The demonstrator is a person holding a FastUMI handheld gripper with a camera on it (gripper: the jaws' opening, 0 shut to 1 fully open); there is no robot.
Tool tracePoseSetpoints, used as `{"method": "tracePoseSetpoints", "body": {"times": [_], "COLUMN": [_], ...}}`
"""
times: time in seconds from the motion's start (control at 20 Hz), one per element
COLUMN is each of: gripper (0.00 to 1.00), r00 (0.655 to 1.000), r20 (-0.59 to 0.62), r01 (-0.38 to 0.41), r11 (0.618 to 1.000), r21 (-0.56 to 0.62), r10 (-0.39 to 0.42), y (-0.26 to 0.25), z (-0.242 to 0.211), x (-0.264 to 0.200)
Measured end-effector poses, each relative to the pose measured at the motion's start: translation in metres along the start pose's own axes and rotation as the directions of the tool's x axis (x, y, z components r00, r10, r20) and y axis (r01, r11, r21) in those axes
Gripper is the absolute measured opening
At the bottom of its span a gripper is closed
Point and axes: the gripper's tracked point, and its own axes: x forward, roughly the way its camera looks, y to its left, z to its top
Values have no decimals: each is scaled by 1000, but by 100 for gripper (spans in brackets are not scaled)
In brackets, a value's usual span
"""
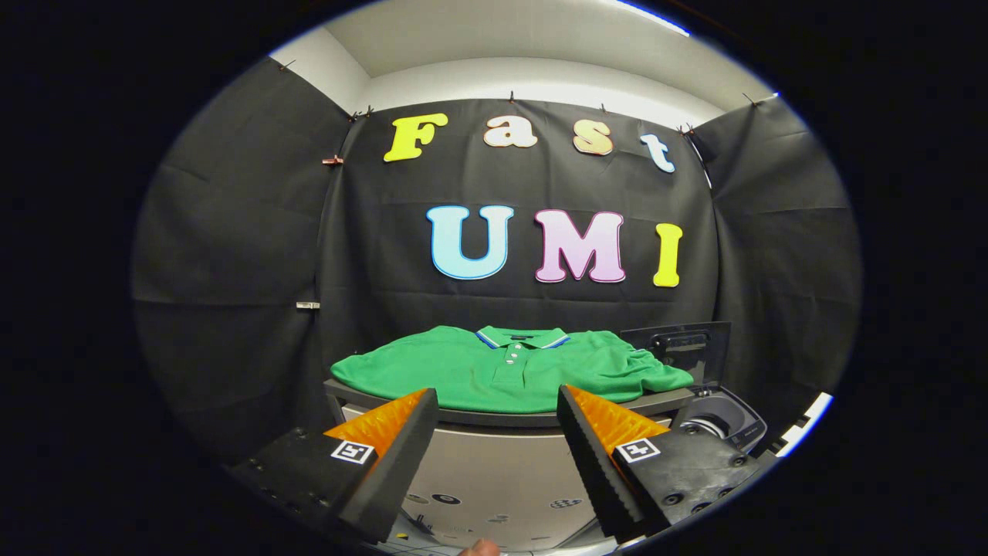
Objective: Put the clothes into the washing machine and then close the washing machine lid.
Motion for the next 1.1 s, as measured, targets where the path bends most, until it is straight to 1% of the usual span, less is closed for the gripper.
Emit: {"method": "tracePoseSetpoints", "body": {"times": [0.65, 0.8, 1.1], "gripper": [98, 98, 99], "r00": [1000, 1000, 1000], "r20": [-3, -7, 0], "r01": [4, 8, 5], "r11": [1000, 999, 1000], "r21": [22, 45, 31], "r10": [-4, -8, -5], "y": [-1, -1, -2], "z": [1, 1, 1], "x": [-1, -2, 0]}}
